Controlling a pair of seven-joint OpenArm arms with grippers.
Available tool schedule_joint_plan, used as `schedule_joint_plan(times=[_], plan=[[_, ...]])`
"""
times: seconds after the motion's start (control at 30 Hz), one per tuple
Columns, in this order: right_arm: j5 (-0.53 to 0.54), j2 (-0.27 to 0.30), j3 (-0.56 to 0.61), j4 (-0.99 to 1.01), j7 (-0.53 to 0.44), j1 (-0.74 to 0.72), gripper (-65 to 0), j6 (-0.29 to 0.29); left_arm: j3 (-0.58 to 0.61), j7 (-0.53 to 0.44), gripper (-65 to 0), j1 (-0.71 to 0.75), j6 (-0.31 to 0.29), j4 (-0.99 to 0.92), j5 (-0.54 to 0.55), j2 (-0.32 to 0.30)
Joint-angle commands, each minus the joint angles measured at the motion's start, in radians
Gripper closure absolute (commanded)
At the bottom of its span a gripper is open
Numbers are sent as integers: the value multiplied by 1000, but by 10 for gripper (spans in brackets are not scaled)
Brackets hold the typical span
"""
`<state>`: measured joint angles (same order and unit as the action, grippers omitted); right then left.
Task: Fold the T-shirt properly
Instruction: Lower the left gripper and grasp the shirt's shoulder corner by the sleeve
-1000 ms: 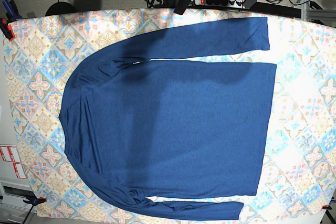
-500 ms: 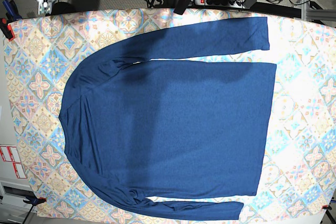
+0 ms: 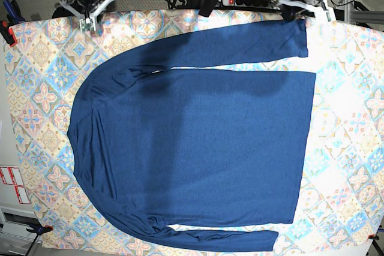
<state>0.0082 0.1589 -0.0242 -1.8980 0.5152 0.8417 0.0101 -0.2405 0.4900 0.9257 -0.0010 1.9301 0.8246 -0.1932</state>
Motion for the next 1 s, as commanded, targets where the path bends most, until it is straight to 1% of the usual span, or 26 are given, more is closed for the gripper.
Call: schedule_joint_plan(times=[0.0,0.17,0.27,0.33,0.53,0.6,0.67,0.8,0.97], plan=[[-1,8,-4,-15,-8,9,-2,-9,-26,-12,-32,13,-4,15,17,-2],[-1,8,-4,-21,-7,0,-2,-9,-96,-12,-223,-10,-4,6,89,1],[-1,8,-6,-21,-7,-9,-2,-9,-145,-6,-289,-43,-4,-30,121,-1],[-1,8,-6,-21,-7,-12,-2,-9,-181,45,-295,-72,-4,-56,126,-2],[-1,8,-4,-21,-5,-20,-3,-9,-340,312,-295,-201,-4,-171,128,2],[-1,8,-4,-21,-5,-22,-3,-9,-374,368,-295,-228,-4,-192,128,2],[-1,8,-4,-21,-5,-22,-3,-9,-385,393,-295,-234,-4,-194,126,4],[-1,6,-3,-21,-5,-22,-3,-9,-383,396,-295,-244,-4,-194,124,4],[-1,5,-3,-21,-5,-22,-3,-9,-336,396,-295,-248,-4,-194,121,5]])
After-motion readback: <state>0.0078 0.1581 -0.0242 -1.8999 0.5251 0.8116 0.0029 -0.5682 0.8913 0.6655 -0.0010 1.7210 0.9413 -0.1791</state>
